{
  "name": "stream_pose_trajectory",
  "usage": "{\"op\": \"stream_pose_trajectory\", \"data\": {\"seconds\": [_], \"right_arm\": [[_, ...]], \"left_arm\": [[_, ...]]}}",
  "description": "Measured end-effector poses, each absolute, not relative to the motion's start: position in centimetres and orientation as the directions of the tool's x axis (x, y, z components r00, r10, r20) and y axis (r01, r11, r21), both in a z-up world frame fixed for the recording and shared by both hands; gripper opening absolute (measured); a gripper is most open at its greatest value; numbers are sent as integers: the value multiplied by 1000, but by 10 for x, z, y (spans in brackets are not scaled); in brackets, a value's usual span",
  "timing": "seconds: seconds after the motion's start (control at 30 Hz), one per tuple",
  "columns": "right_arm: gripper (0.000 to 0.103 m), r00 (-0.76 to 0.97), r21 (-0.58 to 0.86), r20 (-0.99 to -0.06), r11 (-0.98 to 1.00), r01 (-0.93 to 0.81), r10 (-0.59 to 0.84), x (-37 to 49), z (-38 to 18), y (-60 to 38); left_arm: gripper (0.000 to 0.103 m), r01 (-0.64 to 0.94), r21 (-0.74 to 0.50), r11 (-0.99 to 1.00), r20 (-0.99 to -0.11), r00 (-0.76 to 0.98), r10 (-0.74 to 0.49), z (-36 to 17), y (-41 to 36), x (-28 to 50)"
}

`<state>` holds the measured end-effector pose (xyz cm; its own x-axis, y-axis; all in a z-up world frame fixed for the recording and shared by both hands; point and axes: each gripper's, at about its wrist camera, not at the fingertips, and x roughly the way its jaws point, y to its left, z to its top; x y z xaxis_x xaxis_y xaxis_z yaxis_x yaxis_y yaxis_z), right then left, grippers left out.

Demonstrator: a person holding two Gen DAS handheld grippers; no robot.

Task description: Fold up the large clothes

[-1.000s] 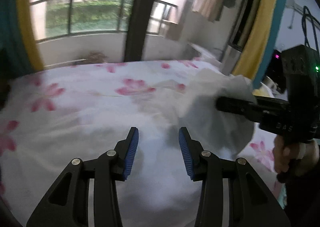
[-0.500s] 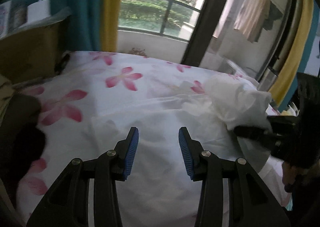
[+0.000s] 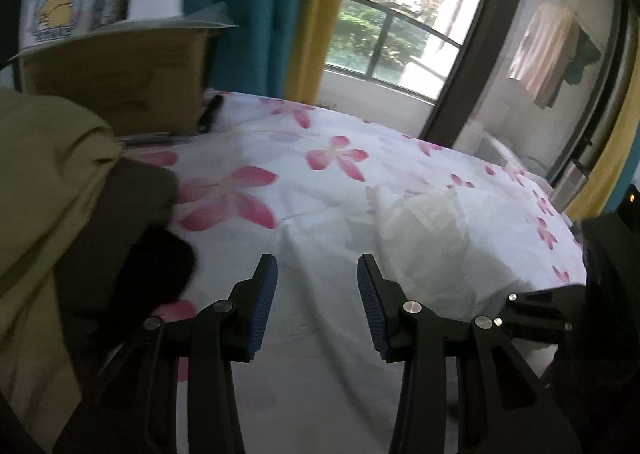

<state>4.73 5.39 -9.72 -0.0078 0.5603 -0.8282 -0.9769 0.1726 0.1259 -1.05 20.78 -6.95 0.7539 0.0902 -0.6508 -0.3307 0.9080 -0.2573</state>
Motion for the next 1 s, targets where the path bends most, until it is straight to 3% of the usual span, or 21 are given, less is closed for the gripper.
{"op": "stream_pose_trajectory", "data": {"seconds": [0.07, 0.33, 0.43, 0.73, 0.87, 1.0], "right_arm": [[75, -40, 133, -821, 123, -983, 569, 35, -97, 58], [75, -42, 120, -781, 84, -989, 623, 23, -72, 23], [75, 16, 108, -755, 149, -983, 656, 32, -58, -8], [75, 295, 15, -709, 432, -902, 640, 77, -45, -88], [75, 375, 21, -721, 560, -829, 583, 103, -56, -108], [75, 401, 40, -730, 621, -783, 553, 124, -65, -110]], "left_arm": [[44, -350, -250, 903, -653, 749, 110, -68, 213, -16], [44, -321, -235, 918, -636, 765, 105, -51, 201, -9], [52, -255, -232, 939, -625, 778, 57, -47, 182, 6], [53, -132, -162, 978, -720, 694, -26, -79, 146, 61], [53, -229, -19, 973, -761, 635, 134, -90, 160, 66], [53, -364, -31, 931, -778, 593, 206, -97, 200, 55]]}}
